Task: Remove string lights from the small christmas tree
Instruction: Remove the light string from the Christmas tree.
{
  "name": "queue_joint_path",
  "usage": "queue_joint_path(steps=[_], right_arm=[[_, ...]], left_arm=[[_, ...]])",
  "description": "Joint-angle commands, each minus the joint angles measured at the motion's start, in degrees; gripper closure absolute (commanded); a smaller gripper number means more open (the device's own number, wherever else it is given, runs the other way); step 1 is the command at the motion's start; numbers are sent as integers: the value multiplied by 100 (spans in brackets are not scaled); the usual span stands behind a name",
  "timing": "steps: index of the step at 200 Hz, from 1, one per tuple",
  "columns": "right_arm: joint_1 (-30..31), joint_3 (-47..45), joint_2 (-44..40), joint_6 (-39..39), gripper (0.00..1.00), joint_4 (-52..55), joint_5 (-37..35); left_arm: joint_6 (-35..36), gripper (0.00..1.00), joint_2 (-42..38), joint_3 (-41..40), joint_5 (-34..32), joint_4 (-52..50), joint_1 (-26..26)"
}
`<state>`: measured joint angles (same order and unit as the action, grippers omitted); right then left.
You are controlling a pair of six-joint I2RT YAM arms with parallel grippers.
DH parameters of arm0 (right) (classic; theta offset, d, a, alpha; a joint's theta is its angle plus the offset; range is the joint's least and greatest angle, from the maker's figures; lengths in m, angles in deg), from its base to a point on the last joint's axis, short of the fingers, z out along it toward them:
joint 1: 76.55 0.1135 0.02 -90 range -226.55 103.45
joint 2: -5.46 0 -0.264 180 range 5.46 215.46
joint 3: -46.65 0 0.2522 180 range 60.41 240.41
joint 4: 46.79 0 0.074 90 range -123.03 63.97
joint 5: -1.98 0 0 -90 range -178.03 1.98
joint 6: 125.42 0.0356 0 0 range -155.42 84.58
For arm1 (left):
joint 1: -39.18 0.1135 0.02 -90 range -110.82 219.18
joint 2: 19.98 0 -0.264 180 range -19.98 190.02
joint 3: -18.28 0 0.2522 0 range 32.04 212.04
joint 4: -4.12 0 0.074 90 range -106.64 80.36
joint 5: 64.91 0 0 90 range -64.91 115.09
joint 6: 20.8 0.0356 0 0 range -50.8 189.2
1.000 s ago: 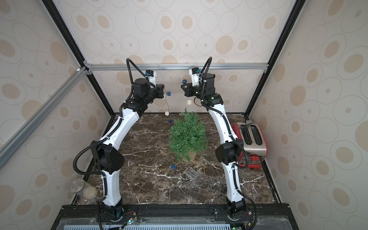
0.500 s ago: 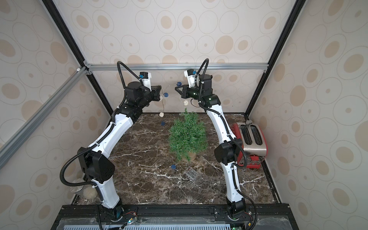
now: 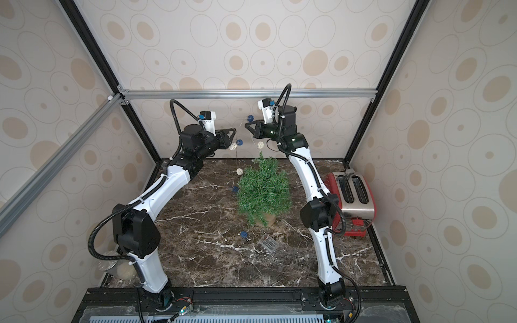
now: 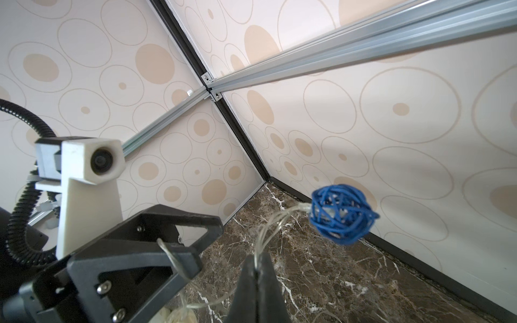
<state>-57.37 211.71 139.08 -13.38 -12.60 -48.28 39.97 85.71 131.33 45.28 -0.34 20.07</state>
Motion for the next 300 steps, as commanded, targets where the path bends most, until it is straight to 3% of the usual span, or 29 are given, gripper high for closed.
queue_joint_path(steps=[1,22,28,31,35,81,120,174,203,224,247,256,281,300], right_arm=[[43,-48,-63,-11,100,110,-258],[47,-333,-222,-17,100,45,-443],[45,-415,-268,-16,100,20,-482],[49,-436,-285,-16,100,15,-501],[45,-457,-296,-16,100,21,-524],[43,-571,-358,57,100,82,-832],[15,-1062,-701,38,100,23,-1763],[-175,-2676,-1710,193,100,-835,-3075],[-233,-2318,-1570,231,100,-446,-3005],[-230,-2333,-1549,248,100,-442,-2812],[-227,-2281,-1485,254,100,-417,-2570],[-226,-2262,-1469,265,100,-448,-2400],[-213,-2010,-1314,248,100,-342,-1923],[-204,-2007,-1273,297,100,-470,-1585]], left_arm=[[-245,47,-35,-107,169,537,27],[-254,37,-47,-147,25,456,56],[-247,20,-44,-129,-33,384,67],[-249,7,-54,-121,-75,361,69],[-247,1,-57,-120,-138,326,87],[-237,1,-93,-124,-424,143,161],[-181,1,-181,-287,-834,70,210],[-195,1,275,340,-617,-426,207],[39,1,507,949,-1307,-1585,232],[373,1,855,1865,-2120,-3006,229],[643,1,978,2264,-2946,-3740,228],[667,1,812,1969,-2676,-3409,264],[20,1,153,227,-743,-803,470],[-398,1,346,176,376,176,464]])
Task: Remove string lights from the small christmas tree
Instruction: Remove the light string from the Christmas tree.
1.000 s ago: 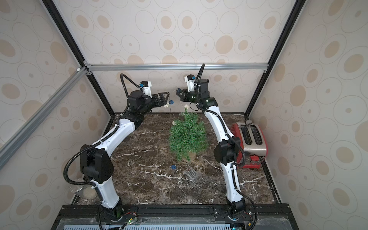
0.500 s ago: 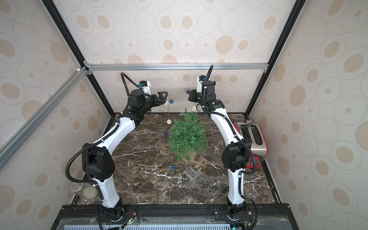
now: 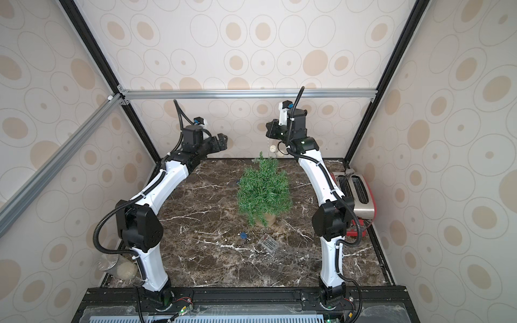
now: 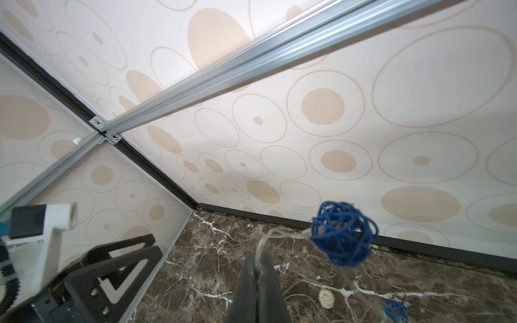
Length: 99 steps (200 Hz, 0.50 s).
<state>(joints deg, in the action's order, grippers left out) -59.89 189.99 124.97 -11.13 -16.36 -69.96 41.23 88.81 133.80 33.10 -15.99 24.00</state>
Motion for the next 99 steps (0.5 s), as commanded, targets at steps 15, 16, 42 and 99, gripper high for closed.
queue_joint_path(steps=[15,16,42,99], right_arm=[[63,394,229,123,100,-144,900],[64,402,230,121,100,-136,922],[122,662,392,97,100,-64,1259],[149,784,512,146,100,-76,1495]], left_arm=[[-951,4,368,162,2221,2251,67],[-967,4,392,179,2257,2291,67],[-1499,5,917,607,2873,2935,-40],[-1406,3,1372,1130,3618,2971,-382]])
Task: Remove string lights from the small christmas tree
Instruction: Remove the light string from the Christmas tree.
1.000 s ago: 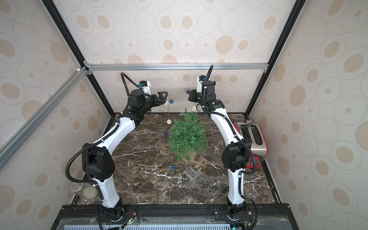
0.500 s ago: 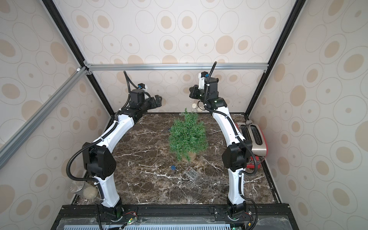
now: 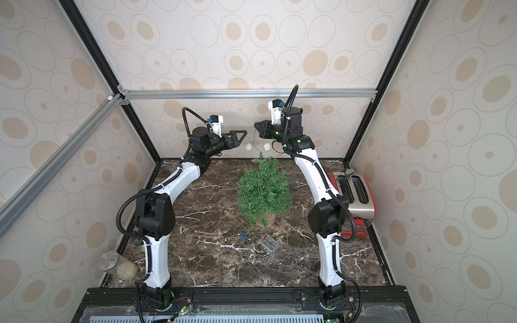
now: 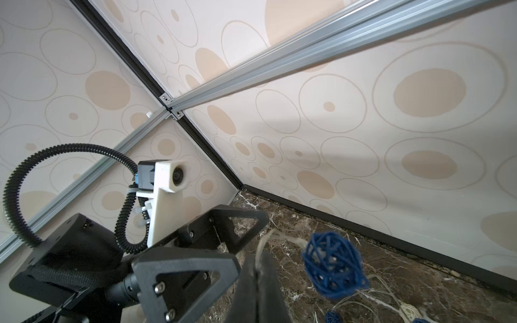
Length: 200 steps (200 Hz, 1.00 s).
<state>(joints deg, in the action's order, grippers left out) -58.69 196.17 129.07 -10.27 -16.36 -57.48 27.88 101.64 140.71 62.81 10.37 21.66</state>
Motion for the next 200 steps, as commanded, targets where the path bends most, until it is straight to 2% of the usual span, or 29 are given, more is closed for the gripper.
queue_joint_path(steps=[1,53,81,98,123,174,200], right_arm=[[30,167,102,61,100,-76,248],[38,145,134,113,100,-113,235],[41,144,138,120,100,-122,225],[50,144,128,101,100,-108,226],[58,126,119,103,100,-102,193],[50,65,93,121,100,-129,180],[54,35,75,111,100,-131,171]], left_arm=[[-65,3,98,447,657,332,-152],[-75,18,281,548,947,361,-350],[4,35,393,663,1002,153,-427],[-153,42,437,669,1047,322,-434],[-349,44,546,793,1132,458,-489],[-896,73,739,891,1229,996,-573],[-1099,79,808,934,1256,1189,-585]])
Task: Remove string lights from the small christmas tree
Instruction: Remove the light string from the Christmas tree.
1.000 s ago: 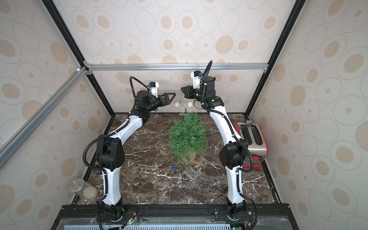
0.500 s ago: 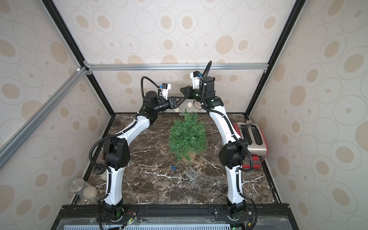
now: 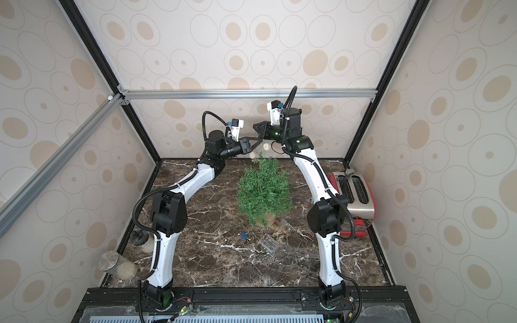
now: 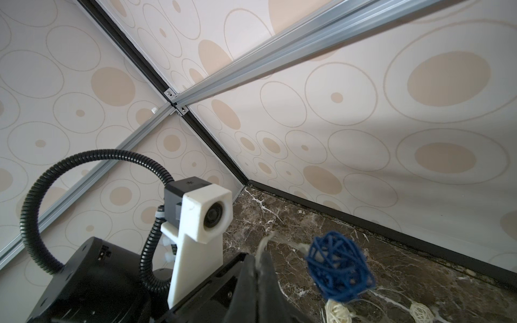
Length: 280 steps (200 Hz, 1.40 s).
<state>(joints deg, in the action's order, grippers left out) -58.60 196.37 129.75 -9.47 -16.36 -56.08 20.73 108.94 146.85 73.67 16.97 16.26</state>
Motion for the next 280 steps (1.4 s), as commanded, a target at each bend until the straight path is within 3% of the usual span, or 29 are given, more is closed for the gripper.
queue_joint_path(steps=[1,11,30,67,109,167,220,280], right_arm=[[48,13,8,27,100,-130,27],[43,1,12,32,100,-138,29],[42,-21,-1,30,100,-138,14],[45,-202,-120,25,100,-184,-94],[18,-891,-521,97,52,-419,-391],[-112,-1641,-1187,137,29,-679,-728],[-156,-2380,-1754,276,27,-1016,-872],[-161,-3347,-2335,361,27,-1261,-957]], left_arm=[[-392,79,75,317,178,542,-50],[-480,80,94,321,187,652,-51],[-516,100,73,327,153,670,-57],[-439,100,-60,228,-225,625,-62],[-479,100,-38,389,-956,710,-55],[-536,100,280,1181,-1328,542,-44],[-471,100,572,1868,-1428,184,-8],[-327,100,-510,7,-1454,774,-9]])
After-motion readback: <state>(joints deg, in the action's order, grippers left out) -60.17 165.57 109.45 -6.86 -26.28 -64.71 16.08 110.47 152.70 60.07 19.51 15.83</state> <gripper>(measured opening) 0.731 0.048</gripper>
